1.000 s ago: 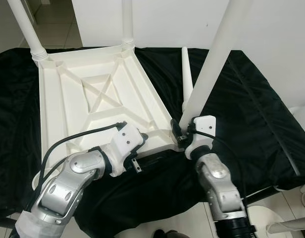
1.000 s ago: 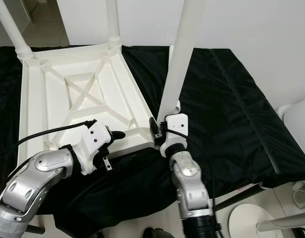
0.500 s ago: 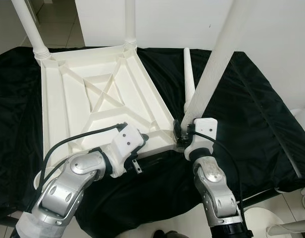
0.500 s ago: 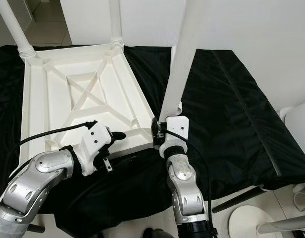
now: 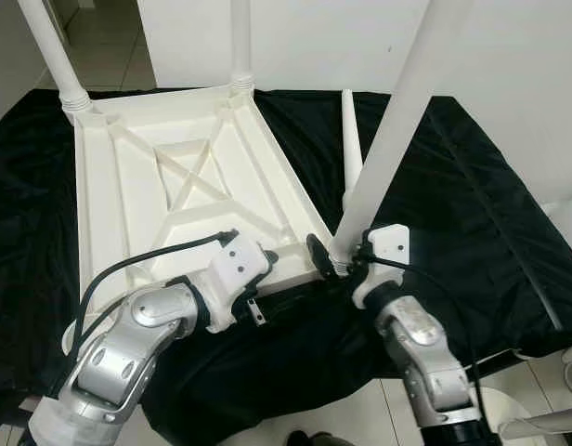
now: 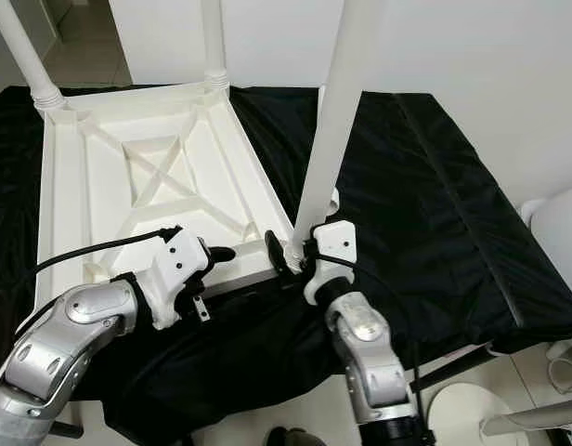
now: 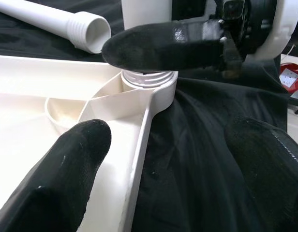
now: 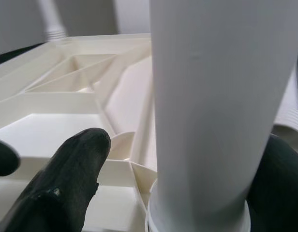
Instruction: Building children table
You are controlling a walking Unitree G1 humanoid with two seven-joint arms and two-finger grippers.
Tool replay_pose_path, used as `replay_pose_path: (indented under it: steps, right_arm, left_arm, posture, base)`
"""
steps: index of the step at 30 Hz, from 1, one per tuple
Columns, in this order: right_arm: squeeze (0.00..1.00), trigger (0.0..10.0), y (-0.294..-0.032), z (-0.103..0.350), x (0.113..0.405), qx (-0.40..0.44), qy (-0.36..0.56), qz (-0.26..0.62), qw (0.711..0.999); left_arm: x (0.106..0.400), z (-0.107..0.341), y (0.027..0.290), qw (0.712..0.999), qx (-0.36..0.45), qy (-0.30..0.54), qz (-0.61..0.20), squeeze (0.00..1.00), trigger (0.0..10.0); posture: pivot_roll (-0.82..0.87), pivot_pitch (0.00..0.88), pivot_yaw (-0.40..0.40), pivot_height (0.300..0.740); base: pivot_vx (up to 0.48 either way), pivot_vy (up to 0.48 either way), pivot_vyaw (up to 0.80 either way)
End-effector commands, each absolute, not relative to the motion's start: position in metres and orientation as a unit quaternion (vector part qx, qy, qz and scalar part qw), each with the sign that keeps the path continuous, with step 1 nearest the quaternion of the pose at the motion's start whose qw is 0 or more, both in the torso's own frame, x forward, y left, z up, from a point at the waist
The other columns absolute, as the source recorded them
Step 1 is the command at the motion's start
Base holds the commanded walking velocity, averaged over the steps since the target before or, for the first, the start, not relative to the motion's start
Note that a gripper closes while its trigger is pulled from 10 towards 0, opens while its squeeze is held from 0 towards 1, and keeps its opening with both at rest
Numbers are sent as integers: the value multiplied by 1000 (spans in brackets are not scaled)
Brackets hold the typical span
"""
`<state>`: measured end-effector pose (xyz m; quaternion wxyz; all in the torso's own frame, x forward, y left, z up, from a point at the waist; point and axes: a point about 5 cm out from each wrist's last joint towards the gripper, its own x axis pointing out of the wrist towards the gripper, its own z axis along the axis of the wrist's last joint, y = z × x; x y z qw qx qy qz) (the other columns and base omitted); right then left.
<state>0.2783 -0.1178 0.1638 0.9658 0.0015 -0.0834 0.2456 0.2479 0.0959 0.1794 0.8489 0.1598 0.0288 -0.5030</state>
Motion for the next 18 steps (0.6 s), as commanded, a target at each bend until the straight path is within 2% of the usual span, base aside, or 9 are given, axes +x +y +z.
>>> replay_pose_path:
  steps: [1,4,6,15,16,18]
  right_arm:
    - [0,10000,-119,163,280,1,-84,283,955]
    - [0,10000,-122,163,285,-12,-83,312,947]
    - [0,10000,-123,165,293,-25,-82,358,930]
    - [0,10000,-128,161,302,-44,-72,386,919]
    - [0,7608,-130,158,306,-46,-65,397,915]
    - [0,7608,-131,157,309,-47,-63,402,912]
  left_arm:
    - [246,178,95,849,165,28,-502,0,10000]
    - [246,178,95,849,166,28,-501,0,10000]
    - [247,179,96,850,167,28,-499,0,10000]
    - [246,180,97,851,169,27,-496,0,10000]
    - [246,180,98,852,169,27,-495,0,10000]
    - [246,180,98,852,169,27,-494,0,10000]
  posture:
    - [110,112,-52,740]
    - [115,111,-51,740]
    - [123,106,-51,740]
    - [130,105,-52,740]
    - [136,104,-52,740]
    - [136,104,-52,740]
  base:
    - [0,0,0]
    - [0,0,0]
    - [0,0,0]
    - [0,0,0]
    - [0,0,0]
    - [0,0,0]
